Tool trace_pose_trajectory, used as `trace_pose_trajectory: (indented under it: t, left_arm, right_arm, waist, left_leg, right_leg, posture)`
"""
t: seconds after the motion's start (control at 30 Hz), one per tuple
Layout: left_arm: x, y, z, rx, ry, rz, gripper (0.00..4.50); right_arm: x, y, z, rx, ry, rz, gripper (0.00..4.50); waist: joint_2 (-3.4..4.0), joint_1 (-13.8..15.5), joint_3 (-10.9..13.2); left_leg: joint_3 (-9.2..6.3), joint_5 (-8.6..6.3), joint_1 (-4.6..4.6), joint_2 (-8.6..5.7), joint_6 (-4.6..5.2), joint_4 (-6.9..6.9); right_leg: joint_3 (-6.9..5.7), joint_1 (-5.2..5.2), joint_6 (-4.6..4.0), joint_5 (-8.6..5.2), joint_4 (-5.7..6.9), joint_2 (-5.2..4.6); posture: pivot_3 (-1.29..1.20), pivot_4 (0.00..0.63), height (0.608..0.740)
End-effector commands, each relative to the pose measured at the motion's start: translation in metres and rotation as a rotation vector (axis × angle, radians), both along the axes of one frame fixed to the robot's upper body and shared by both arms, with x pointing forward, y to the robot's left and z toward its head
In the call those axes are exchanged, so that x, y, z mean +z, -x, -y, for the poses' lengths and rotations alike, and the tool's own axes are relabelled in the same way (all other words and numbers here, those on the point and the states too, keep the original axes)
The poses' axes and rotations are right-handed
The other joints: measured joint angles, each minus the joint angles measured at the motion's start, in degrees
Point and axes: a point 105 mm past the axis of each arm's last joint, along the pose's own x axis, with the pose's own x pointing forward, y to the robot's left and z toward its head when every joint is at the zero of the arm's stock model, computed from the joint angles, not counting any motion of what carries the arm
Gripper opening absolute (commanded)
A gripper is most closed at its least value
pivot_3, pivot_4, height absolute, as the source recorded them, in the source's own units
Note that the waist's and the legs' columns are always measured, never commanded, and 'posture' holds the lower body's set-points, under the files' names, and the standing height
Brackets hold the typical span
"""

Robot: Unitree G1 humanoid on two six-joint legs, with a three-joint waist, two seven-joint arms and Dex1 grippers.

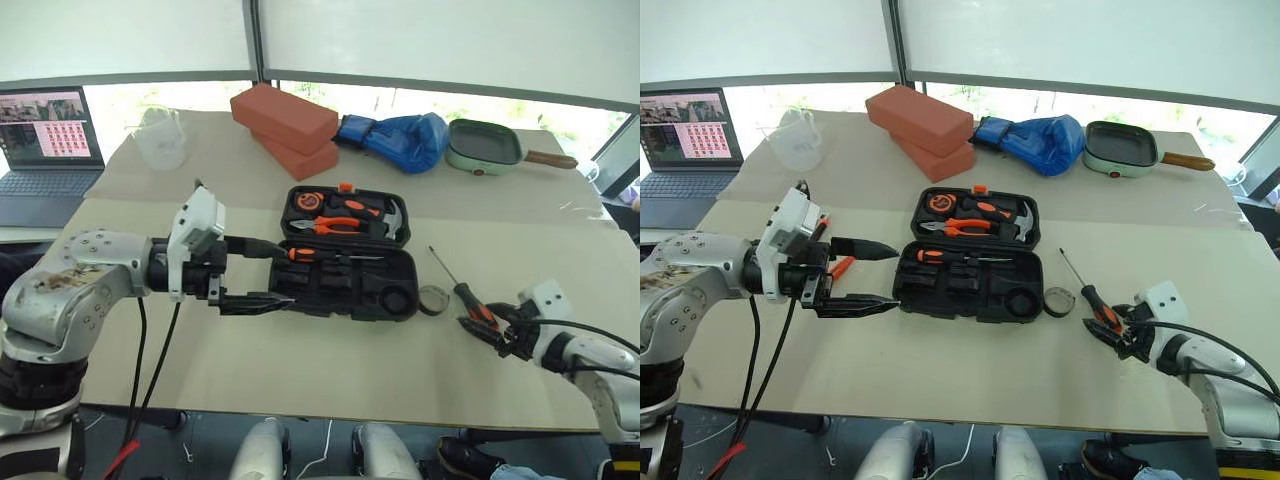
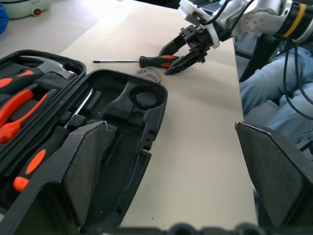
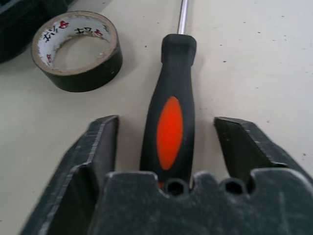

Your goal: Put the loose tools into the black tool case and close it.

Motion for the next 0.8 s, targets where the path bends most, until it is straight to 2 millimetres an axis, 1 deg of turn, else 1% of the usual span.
trace_pose_trajectory:
  t: [0.03, 0.13, 0.2, 0.27, 0.33, 0.4, 0.43, 0.53, 0.6, 0.67, 0.73, 0.8]
  left_arm:
    - [0.007, 0.001, -0.007, 0.027, 0.005, 0.038, 4.5]
    - [0.003, 0.003, -0.01, 0.049, -0.006, 0.035, 4.5]
    - [0.001, 0.003, -0.014, 0.078, -0.012, 0.033, 4.5]
    - [0.0, 0.003, -0.02, 0.101, -0.017, 0.031, 4.5]
    - [0.0, 0.004, -0.024, 0.119, -0.023, 0.028, 4.5]
    - [-0.002, 0.006, -0.027, 0.132, -0.028, 0.02, 4.5]
    - [-0.003, 0.006, -0.027, 0.137, -0.031, 0.015, 4.5]
    - [-0.004, 0.008, -0.026, 0.137, -0.031, 0.012, 4.5]
    - [-0.003, 0.007, -0.025, 0.138, -0.027, 0.018, 4.5]
    - [-0.002, 0.006, -0.024, 0.139, -0.023, 0.027, 4.5]
    - [-0.002, 0.006, -0.022, 0.137, -0.022, 0.032, 4.5]
    - [-0.001, 0.007, -0.02, 0.132, -0.023, 0.036, 4.5]
  right_arm:
    - [0.009, -0.001, 0.008, -0.021, 0.025, 0.057, 2.12]
    - [0.015, 0.004, 0.019, -0.047, 0.013, 0.059, 1.07]
    - [0.028, 0.007, 0.023, -0.025, -0.022, 0.067, 1.01]
    - [0.05, 0.005, 0.023, 0.031, -0.061, 0.094, 1.01]
    - [0.075, -0.002, 0.017, 0.118, -0.085, 0.127, 1.01]
    - [0.098, -0.01, -0.001, 0.259, -0.069, 0.152, 1.01]
    - [0.105, -0.013, -0.012, 0.327, -0.054, 0.157, 1.01]
    - [0.116, -0.024, -0.058, 0.595, -0.013, 0.162, 1.01]
    - [0.116, -0.031, -0.088, 0.747, 0.024, 0.162, 1.01]
    - [0.11, -0.037, -0.113, 0.877, 0.093, 0.163, 1.01]
    - [0.101, -0.046, -0.126, 0.95, 0.172, 0.17, 1.01]
    - [0.09, -0.058, -0.133, 0.978, 0.238, 0.172, 1.01]
  waist:
    - [0.0, -0.1, 0.0]
    - [0.0, -0.1, 0.0]
    - [0.02, 0.0, 0.0]
    - [0.09, -0.1, 0.1]
    - [0.15, -0.5, 0.1]
    - [0.28, -1.0, 0.2]
    - [0.28, -1.2, 0.2]
    - [0.25, -1.4, 0.2]
    - [0.19, -1.1, 0.2]
    - [0.18, -0.9, 0.3]
    - [0.18, -0.6, 0.3]
    - [0.17, -0.3, 0.3]
  left_leg:
    - [0.0, 0.0, 0.01, 0.0, 0.0, -0.01]
    - [0.0, 0.0, 0.01, 0.01, 0.0, -0.01]
    - [0.0, 0.0, -0.01, 0.0, 0.0, 0.0]
    - [0.01, 0.0, 0.0, 0.02, 0.0, 0.0]
    - [0.03, 0.0, 0.02, 0.03, 0.0, 0.0]
    - [0.08, 0.0, 0.07, 0.05, 0.0, 0.0]
    - [0.1, 0.0, 0.1, 0.08, 0.0, -0.02]
    - [0.08, 0.0, 0.18, 0.18, -0.01, -0.11]
    - [0.03, 0.0, 0.16, 0.21, -0.01, -0.15]
    - [0.02, 0.0, 0.11, 0.19, -0.02, -0.19]
    - [0.05, 0.01, 0.0, 0.15, -0.03, -0.19]
    - [0.04, 0.01, -0.1, 0.05, -0.04, -0.19]
  right_leg:
    - [0.0, 0.0, 0.0, 0.0, 0.0, 0.0]
    - [0.0, 0.01, 0.0, 0.0, 0.0, -0.01]
    - [0.0, 0.0, 0.0, 0.0, 0.0, -0.03]
    - [0.0, 0.0, 0.0, 0.0, 0.0, -0.02]
    - [0.02, 0.0, 0.0, 0.01, 0.01, -0.03]
    - [0.09, 0.0, -0.01, 0.02, 0.02, -0.01]
    - [0.11, 0.0, -0.03, 0.03, 0.02, 0.01]
    - [0.09, 0.0, -0.14, -0.01, 0.02, 0.19]
    - [0.04, -0.03, -0.2, -0.01, 0.01, 0.26]
    - [0.02, -0.11, -0.2, -0.01, 0.01, 0.23]
    - [0.03, -0.21, -0.19, -0.01, 0.02, 0.15]
    - [-0.03, -0.27, -0.14, -0.01, 0.01, 0.03]
  posture:
    - [0.0, 0.15, 0.738]
    - [0.0, 0.15, 0.738]
    - [0.0, 0.15, 0.738]
    - [0.0, 0.15, 0.738]
    - [0.0, 0.15, 0.738]
    - [0.0, 0.15, 0.738]
    - [0.0, 0.15, 0.738]
    - [0.0, 0.15, 0.738]
    - [0.0, 0.15, 0.738]
    - [0.0, 0.15, 0.738]
    - [0.0, 0.15, 0.738]
    - [0.0, 0.15, 0.738]
